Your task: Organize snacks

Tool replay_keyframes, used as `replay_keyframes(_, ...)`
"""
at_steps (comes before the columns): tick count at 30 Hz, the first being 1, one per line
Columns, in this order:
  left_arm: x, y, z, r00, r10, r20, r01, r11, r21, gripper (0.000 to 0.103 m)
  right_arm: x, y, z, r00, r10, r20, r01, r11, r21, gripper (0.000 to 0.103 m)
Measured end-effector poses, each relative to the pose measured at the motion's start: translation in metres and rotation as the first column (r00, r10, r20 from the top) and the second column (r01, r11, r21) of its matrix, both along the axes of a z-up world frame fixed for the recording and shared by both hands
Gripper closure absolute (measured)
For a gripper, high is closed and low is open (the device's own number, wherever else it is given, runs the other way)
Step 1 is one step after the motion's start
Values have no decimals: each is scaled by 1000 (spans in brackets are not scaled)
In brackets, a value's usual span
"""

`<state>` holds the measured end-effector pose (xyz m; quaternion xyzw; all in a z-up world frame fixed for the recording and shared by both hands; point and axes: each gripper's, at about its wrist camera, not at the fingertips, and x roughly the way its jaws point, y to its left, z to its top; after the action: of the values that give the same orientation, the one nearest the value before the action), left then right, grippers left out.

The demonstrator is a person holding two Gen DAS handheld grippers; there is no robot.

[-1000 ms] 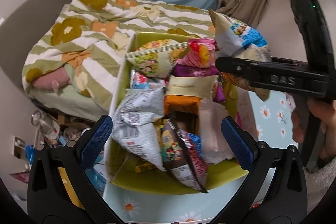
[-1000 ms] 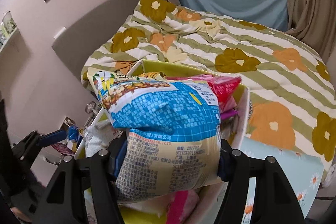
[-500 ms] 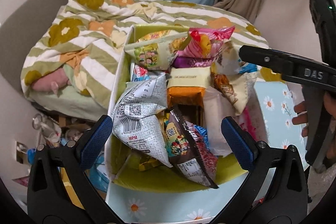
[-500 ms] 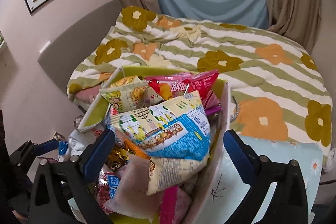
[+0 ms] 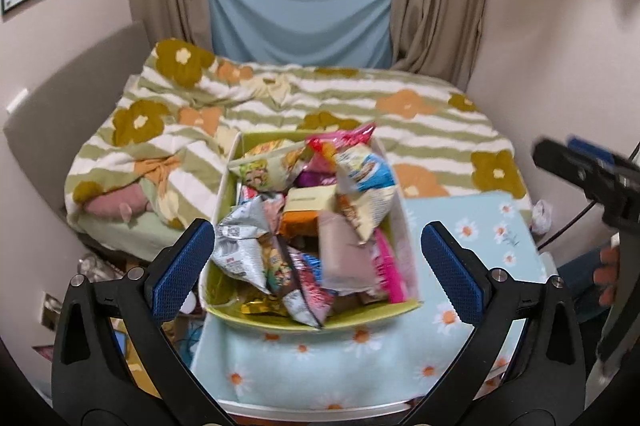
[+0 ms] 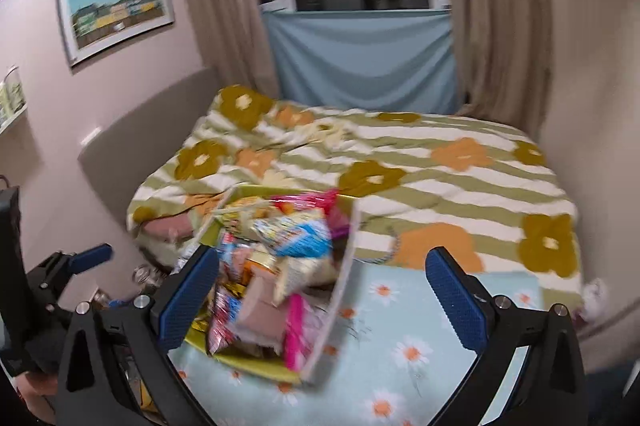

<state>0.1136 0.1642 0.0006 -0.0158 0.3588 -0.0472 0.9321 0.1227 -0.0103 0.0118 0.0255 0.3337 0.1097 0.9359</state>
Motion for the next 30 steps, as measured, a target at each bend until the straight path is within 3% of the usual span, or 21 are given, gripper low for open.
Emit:
replay_keyframes(7,-36,-28,15,997,-3,77,-2,998,56,0,-63,-33,8,987,-151,61,156,983,-100,0)
replay_keyframes(12,-52,-38,17,995,-19,99,13,998,61,0,-89,-48,7,972,-217,90,226,969,-103,0)
replay_keyframes(30,-67,-48,18,989,-19,144,13,999,46,0,-110,-59,10,955,-270,125,286,947,-143,0)
